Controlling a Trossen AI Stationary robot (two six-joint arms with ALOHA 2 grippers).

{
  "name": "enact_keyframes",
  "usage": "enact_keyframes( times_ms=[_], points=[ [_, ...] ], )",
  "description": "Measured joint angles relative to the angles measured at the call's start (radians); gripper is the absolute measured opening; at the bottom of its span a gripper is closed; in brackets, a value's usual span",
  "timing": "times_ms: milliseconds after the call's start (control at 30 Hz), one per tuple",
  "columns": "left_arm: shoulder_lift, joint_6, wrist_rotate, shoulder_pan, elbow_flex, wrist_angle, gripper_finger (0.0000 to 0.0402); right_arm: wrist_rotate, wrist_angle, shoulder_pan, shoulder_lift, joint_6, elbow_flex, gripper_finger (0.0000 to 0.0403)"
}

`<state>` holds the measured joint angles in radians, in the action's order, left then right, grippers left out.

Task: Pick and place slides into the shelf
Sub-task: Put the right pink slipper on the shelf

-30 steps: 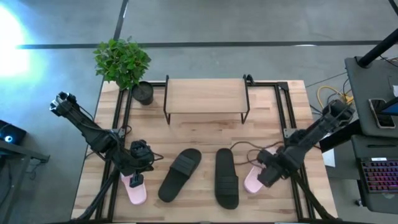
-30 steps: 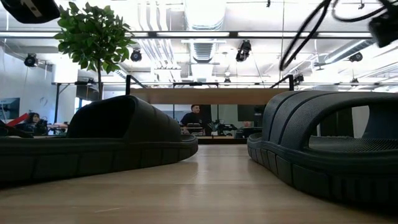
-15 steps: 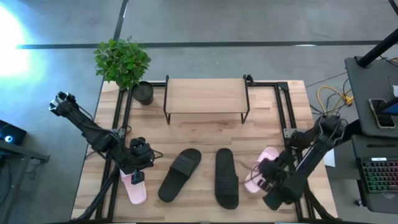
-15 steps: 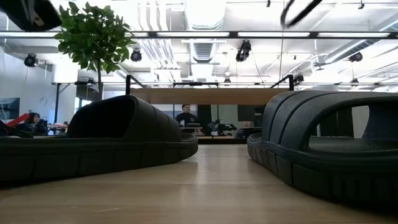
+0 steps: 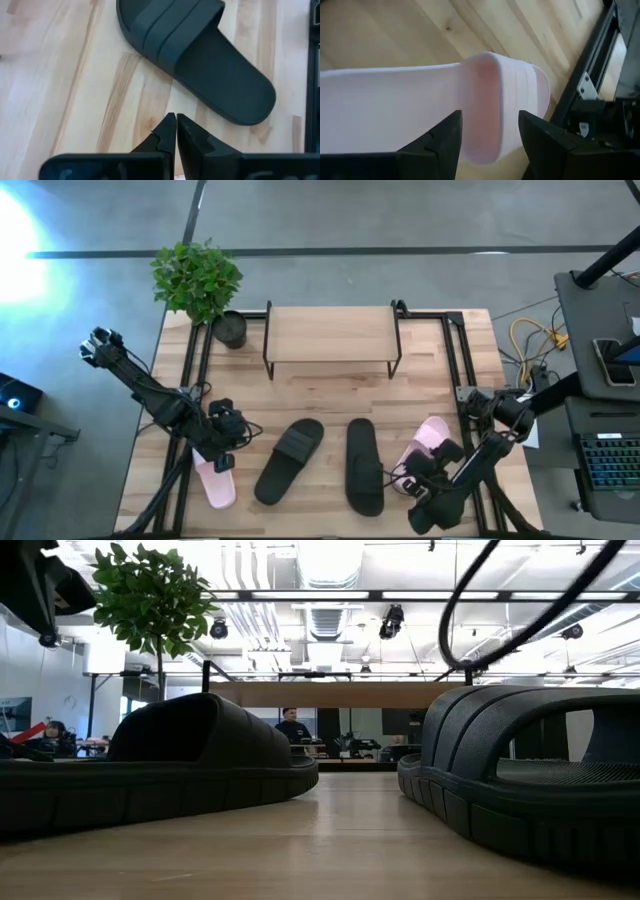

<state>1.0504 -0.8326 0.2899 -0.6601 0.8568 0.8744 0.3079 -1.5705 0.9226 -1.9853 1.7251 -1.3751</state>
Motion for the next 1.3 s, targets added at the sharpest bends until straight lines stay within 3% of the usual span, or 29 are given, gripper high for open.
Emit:
enact_keyframes(
  times_ms=[200,333,467,867,1000,1200,1300],
  points=[
    [0.000,0.000,-0.001,0.003,0.000,-0.002,0.0000,-0.065,-0.003,-0.019,0.017,0.102,0.103,0.0187],
    [-0.004,0.001,-0.001,0.016,0.000,-0.002,0.0000,-0.110,0.052,-0.035,0.040,0.063,0.172,0.0187],
    [-0.011,0.001,-0.004,0.026,0.000,-0.002,0.0000,-0.106,0.144,-0.054,0.061,-0.042,0.209,0.0187],
    [-0.023,-0.001,-0.002,0.039,0.000,-0.002,0.0000,-0.076,0.091,-0.062,0.067,-0.022,0.350,0.0183],
    [-0.023,-0.001,-0.002,0.049,0.000,-0.002,0.0000,-0.074,0.113,-0.062,0.067,-0.020,0.382,0.0145],
    [-0.023,0.000,0.006,0.072,0.000,-0.002,0.0000,-0.028,0.171,-0.062,0.069,-0.060,0.388,0.0028],
    [-0.023,0.000,0.006,0.080,0.000,-0.002,0.0000,-0.017,0.176,-0.062,0.070,-0.053,0.370,0.0015]
  ],
)
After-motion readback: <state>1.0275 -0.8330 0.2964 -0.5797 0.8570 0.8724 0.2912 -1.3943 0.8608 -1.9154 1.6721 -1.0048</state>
